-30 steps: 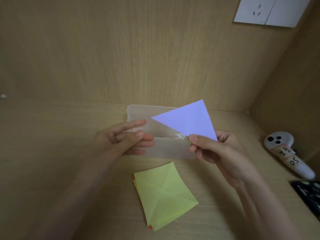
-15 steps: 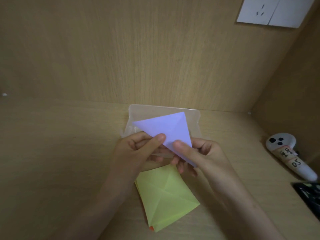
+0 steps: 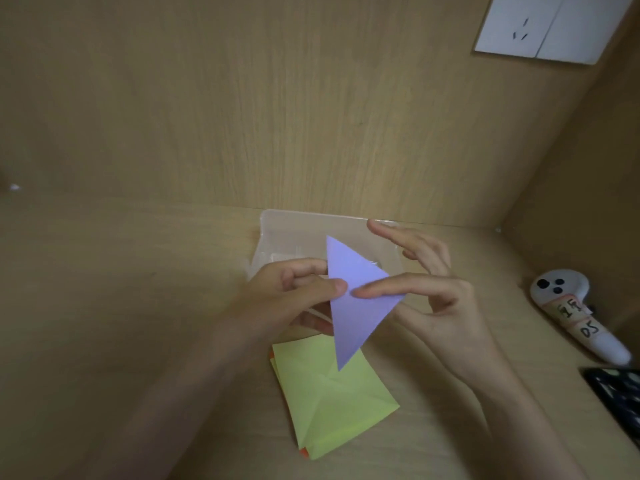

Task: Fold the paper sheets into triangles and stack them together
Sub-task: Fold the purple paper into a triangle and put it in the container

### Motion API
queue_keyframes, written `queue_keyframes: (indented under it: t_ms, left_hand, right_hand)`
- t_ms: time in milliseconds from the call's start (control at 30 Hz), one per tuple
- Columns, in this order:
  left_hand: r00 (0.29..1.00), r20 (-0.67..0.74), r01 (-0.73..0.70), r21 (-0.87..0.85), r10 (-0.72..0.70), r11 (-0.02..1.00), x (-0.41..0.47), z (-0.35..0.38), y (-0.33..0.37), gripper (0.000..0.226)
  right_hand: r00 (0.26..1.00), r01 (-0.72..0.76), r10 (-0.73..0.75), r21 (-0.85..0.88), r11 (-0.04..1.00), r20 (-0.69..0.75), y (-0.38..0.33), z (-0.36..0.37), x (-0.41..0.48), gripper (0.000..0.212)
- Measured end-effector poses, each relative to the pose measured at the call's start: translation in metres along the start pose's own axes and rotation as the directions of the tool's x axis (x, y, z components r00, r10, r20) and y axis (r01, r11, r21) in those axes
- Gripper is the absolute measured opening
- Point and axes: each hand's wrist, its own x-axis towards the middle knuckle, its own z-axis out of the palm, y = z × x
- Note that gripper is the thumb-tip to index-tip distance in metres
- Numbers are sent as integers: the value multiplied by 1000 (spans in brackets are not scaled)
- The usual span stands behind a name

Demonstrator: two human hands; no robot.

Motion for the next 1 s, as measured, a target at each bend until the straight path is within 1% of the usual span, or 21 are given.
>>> queue_keyframes:
  t_ms: [100,167,233,300,367,433,533,633,700,767,800,833,900,933,1000]
  left_hand:
    - [999,-52,-4,-49,1,999,-1,0,-1,18]
    - [998,-61,-28,-65,24,997,-1,-1,-1,21]
    - [998,-43,-45,-56,43,997,-2,0,0,23]
    - [998,-21,-55,-29,54,998,-2,1,-2,15]
    - [998,-23,-65,-20,65,998,-3,2,-4,15]
    - [995,-41,-88,-32,87,996,-4,3,-6,13]
    - [991,-53,-123,-50,120,991,-5,5,-7,12]
    - [991,-52,-122,-53,120,991,-5,5,-8,15]
    - [991,-68,-121,-67,117,990,-5,6,-6,23]
    - [981,-132,-151,-76,140,986,-5,9,-5,35]
    - [968,-188,-183,-62,168,981,-6,10,-5,37]
    - [948,-246,-217,-33,203,976,-6,10,-6,34]
    - [910,-329,-264,13,254,964,-5,9,-7,21]
    - [899,-353,-273,7,257,962,-5,9,-7,16]
    - [892,-390,-271,-52,231,961,-5,7,-8,15]
  right_hand:
    - [999,-27,29,65,998,-24,0,1,0,15]
    - [997,-47,56,126,991,-62,0,4,0,19]
    - [987,-112,135,223,968,-91,-2,8,0,19]
    - [961,-209,258,344,915,-103,-4,10,0,19]
    - [932,-275,347,423,863,-101,-7,12,1,15]
    - [908,-326,412,484,812,-80,-10,14,1,13]
    - [875,-374,481,553,744,-56,-13,16,2,20]
    - [858,-390,509,564,728,-63,-15,17,3,22]
    - [852,-398,520,568,721,-63,-17,17,4,20]
    - [856,-398,514,575,715,-48,-18,18,3,16]
    - [857,-398,513,579,712,-41,-18,18,3,14]
    - [858,-398,512,580,711,-38,-19,18,3,12]
    - [861,-400,507,577,712,-29,-19,17,3,12]
    - [863,-401,505,579,710,-21,-20,17,3,12]
    - [867,-405,499,577,709,-5,-22,17,3,12]
